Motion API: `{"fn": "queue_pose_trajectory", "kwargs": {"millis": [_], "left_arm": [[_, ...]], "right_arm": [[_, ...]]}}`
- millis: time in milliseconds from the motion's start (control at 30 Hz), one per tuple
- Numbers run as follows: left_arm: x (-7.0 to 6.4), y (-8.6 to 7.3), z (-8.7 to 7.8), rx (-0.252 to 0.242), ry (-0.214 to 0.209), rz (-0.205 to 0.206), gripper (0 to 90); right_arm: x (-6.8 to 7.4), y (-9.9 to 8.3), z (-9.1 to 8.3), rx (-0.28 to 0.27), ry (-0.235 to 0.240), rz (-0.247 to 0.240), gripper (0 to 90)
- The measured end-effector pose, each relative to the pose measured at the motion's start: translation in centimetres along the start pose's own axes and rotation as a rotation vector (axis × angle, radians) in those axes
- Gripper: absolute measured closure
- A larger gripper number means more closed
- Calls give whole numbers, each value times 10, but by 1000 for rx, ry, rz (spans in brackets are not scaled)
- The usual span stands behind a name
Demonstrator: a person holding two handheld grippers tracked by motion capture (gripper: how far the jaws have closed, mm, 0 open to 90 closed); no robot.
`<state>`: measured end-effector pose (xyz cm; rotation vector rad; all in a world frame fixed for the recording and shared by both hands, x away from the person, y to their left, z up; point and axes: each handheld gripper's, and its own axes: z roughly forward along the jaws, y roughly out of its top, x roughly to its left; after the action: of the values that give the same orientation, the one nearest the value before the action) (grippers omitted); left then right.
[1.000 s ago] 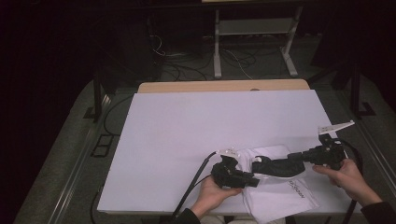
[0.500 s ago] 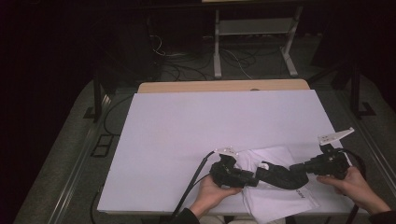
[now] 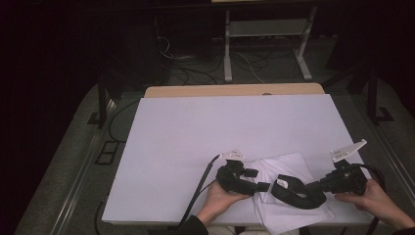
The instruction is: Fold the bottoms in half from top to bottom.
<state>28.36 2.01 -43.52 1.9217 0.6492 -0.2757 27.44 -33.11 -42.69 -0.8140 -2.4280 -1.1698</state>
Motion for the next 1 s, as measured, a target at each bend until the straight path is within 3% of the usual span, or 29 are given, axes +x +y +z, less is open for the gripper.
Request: {"fn": "queue_pose_trajectory", "kwargs": {"millis": [200,600,800,1000], "left_arm": [[3,2,-8,-20,32,31,185],[14,6,-30,-72,87,106,79],[22,7,-46,-112,124,110,38],[27,6,-53,-137,147,118,20]], "right_arm": [[2,-3,0,39,14,-15,827],[2,-20,-8,80,16,1,799],[4,-27,-11,100,18,8,778],[7,-25,-15,78,-2,-1,719]]}}
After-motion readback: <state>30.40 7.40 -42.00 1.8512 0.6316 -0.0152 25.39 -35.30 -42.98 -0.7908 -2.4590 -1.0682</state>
